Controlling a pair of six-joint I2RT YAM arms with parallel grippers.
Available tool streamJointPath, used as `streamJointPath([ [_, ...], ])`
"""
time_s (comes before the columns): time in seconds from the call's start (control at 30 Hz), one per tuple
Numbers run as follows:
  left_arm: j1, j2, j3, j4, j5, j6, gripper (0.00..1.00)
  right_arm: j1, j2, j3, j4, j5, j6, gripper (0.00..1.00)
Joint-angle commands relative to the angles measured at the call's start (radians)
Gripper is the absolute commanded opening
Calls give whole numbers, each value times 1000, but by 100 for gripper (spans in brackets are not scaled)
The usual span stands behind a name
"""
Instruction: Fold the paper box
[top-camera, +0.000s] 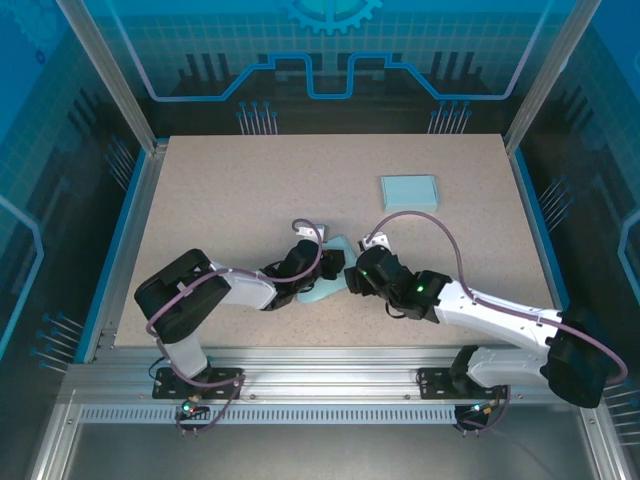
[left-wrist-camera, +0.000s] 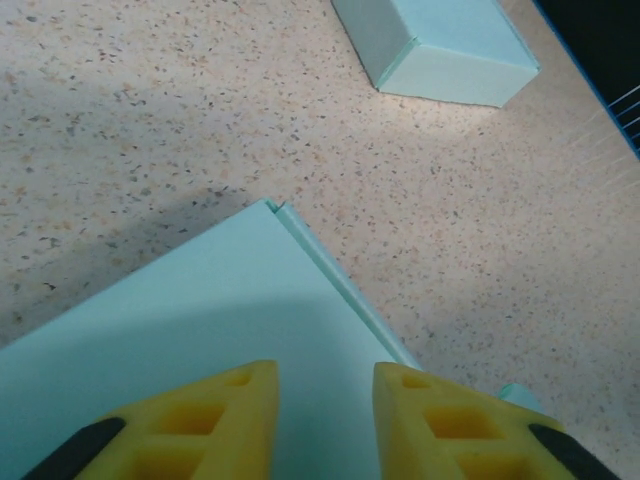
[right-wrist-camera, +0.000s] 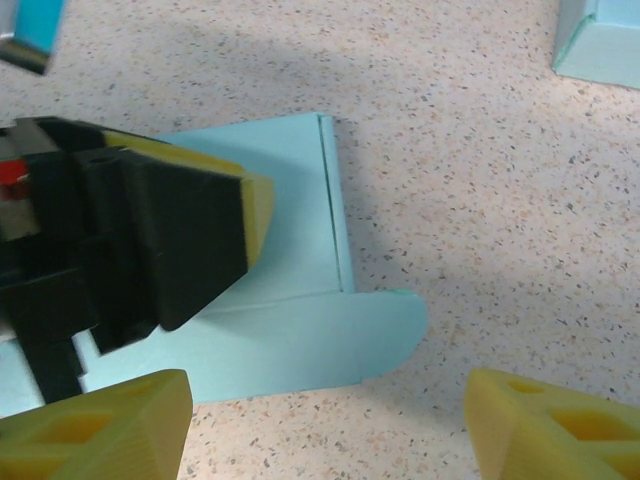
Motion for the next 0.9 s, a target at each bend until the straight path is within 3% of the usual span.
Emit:
streamJointPath([
  [0.0, 4, 6, -34, -154, 27, -11, 40, -52, 43, 24, -21, -61, 35, 73],
  [0.23, 5, -211, 85, -457, 15, 73, 64, -141, 50, -6, 39, -206, 37, 75],
  [0.4, 15, -332, 150, -678, -68, 99, 77, -131, -6, -21, 68, -253, -173, 77],
  [0.63, 115, -546, 10, -731, -91, 15, 99, 39, -38, -58, 62, -25, -427, 79],
  [0.87, 230, -746, -98, -816, -113, -16, 99, 207, 81, -95, 159, 192, -549, 85],
])
